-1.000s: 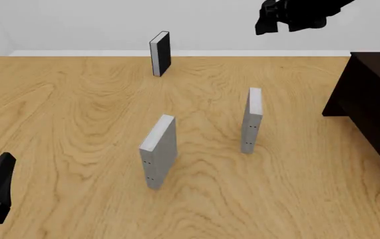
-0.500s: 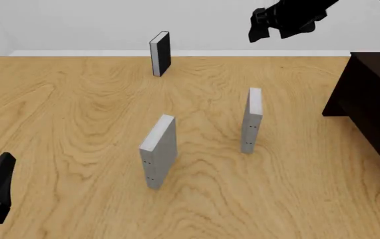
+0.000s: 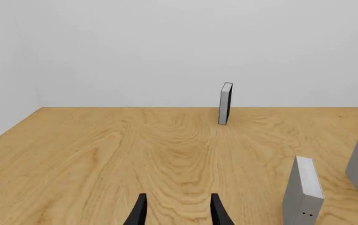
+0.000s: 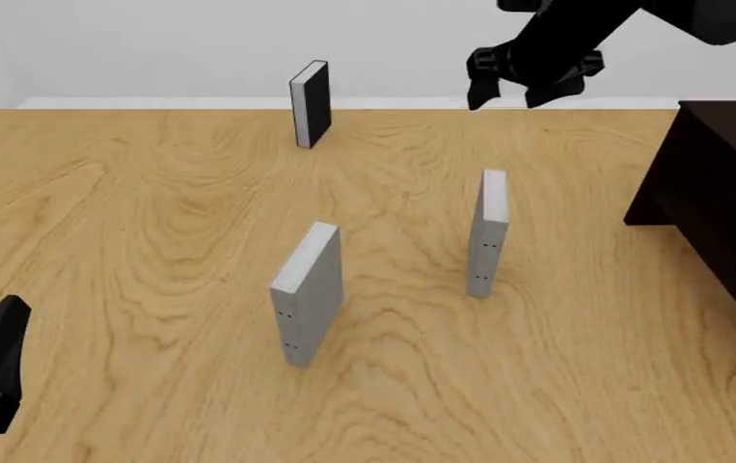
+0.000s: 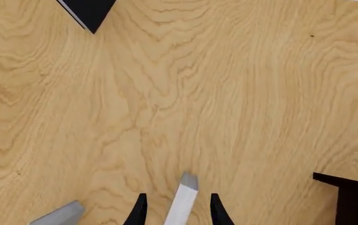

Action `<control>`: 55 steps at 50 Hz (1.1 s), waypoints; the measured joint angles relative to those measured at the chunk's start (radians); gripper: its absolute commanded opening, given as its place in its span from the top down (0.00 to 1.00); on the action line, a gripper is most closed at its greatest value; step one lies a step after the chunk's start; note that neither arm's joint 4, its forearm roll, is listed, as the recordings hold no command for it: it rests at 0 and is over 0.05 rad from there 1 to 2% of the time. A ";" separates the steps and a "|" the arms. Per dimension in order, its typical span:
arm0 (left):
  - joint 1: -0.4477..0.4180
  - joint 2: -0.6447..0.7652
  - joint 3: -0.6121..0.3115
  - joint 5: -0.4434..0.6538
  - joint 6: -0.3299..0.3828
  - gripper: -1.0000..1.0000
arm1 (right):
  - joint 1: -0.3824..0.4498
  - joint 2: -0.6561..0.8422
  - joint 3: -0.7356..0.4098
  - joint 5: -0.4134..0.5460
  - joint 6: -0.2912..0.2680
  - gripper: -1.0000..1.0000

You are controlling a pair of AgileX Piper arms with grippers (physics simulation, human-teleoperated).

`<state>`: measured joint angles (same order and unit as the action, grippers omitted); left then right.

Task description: Pick up the book on the right and place it on the cabinet shelf.

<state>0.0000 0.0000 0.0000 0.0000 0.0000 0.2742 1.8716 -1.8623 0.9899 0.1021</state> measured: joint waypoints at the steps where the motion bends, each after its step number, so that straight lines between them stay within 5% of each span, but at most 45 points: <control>1: 0.000 0.000 0.000 0.000 0.000 0.00 | -0.001 0.002 0.005 -0.003 0.001 0.00; 55: 0.000 0.000 0.000 0.000 0.000 0.00 | 0.004 0.055 0.281 -0.234 0.051 0.00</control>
<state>0.0000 0.0000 0.0000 0.0000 0.0000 0.2784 1.9264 -1.5815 0.7557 0.1536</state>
